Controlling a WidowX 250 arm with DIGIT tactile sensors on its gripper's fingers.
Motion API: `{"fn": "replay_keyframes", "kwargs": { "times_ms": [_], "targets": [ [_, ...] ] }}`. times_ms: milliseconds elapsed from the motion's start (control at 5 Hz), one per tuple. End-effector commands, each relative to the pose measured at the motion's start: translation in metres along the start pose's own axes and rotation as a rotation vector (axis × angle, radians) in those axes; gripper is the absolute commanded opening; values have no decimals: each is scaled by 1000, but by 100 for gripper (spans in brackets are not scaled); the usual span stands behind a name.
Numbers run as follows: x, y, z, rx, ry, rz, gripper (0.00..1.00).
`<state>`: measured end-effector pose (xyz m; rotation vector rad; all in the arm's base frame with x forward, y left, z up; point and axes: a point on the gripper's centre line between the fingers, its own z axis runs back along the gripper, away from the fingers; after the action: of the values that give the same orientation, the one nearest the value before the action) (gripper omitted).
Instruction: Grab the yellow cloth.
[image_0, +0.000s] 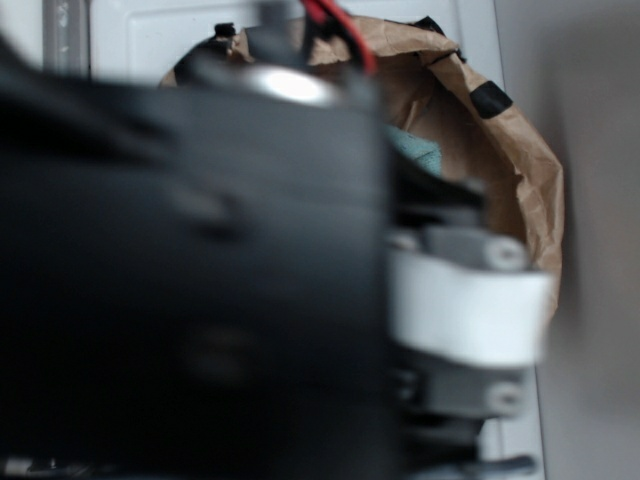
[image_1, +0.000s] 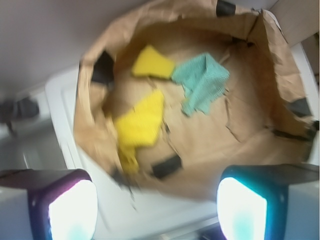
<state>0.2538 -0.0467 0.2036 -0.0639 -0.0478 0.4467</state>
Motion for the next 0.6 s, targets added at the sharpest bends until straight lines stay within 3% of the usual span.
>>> {"fn": "replay_keyframes", "kwargs": {
  "times_ms": [0, 200, 400],
  "targets": [
    [22, 48, -78, -94, 230, 553, 100],
    [9, 54, -105, -137, 294, 749, 100],
    [3, 26, -126, -260, 376, 752, 100]
  ]
}}
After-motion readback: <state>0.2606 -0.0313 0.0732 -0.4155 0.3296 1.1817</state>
